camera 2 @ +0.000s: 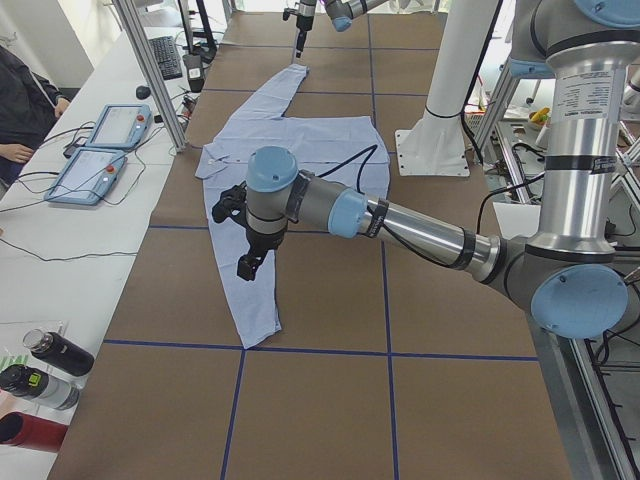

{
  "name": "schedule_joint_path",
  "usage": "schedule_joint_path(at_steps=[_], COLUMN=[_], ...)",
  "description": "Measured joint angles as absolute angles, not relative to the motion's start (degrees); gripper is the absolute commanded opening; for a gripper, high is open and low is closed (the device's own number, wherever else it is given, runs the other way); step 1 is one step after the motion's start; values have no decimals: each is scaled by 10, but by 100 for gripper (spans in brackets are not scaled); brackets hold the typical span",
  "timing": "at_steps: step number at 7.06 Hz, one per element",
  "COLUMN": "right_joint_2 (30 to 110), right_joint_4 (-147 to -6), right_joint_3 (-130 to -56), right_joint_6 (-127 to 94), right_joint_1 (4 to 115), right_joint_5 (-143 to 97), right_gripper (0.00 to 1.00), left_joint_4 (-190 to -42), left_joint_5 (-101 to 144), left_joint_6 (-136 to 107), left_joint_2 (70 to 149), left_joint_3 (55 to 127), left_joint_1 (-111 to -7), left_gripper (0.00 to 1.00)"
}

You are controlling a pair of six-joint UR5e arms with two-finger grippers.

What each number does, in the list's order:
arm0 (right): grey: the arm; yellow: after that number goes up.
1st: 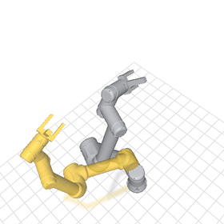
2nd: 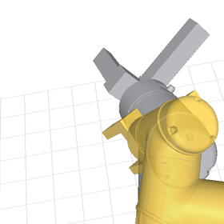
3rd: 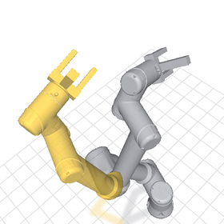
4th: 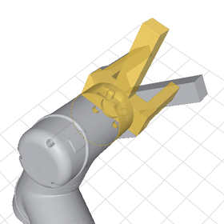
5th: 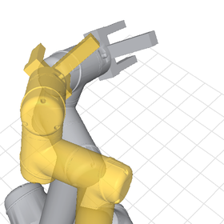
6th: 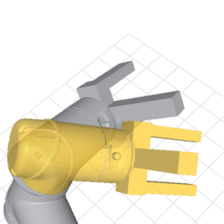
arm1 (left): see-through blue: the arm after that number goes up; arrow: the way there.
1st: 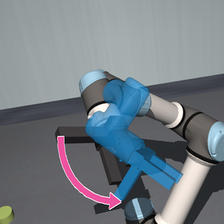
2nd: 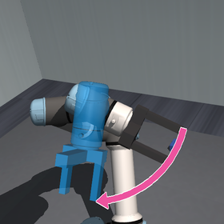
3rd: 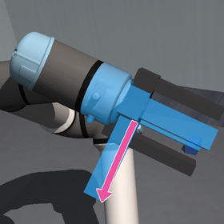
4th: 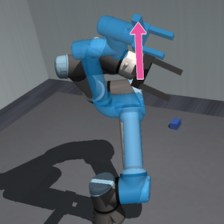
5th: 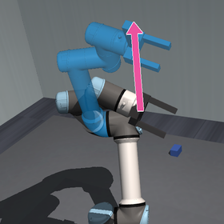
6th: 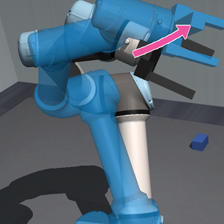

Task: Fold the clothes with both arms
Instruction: 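Reach the right gripper to the cuff of the sleeve nearest it, then grasp the cuff with the right gripper and lift it toward the collar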

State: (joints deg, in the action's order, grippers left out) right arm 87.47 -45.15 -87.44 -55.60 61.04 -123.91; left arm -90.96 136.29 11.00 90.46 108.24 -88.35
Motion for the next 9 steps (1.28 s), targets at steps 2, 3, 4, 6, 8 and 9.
schedule_joint_path(at_steps=[2, 3, 4, 6, 8, 9], right_joint_2=[875, 877, 879, 882, 885, 886], right_joint_4=[-407, -398, -393, -389, -388, -388], right_joint_3=[-844, -837, -832, -824, -821, -821], right_joint_6=[-583, -590, -593, -594, -595, -596], right_joint_1=[596, 589, 585, 579, 573, 570], right_joint_5=[-1227, -1222, -1217, -1212, -1210, -1209], right_gripper=[62, 62, 62, 62, 61, 50], left_joint_4=[-910, -910, -910, -910, -910, -910], left_joint_5=[1370, 1380, 1385, 1387, 1388, 1389], left_joint_6=[110, 111, 111, 111, 111, 111], left_joint_2=[901, 899, 898, 898, 898, 898], left_joint_3=[1082, 1082, 1081, 1081, 1081, 1081], left_joint_1=[-884, -884, -884, -884, -884, -884], left_gripper=[100, 100, 100, 100, 100, 100])
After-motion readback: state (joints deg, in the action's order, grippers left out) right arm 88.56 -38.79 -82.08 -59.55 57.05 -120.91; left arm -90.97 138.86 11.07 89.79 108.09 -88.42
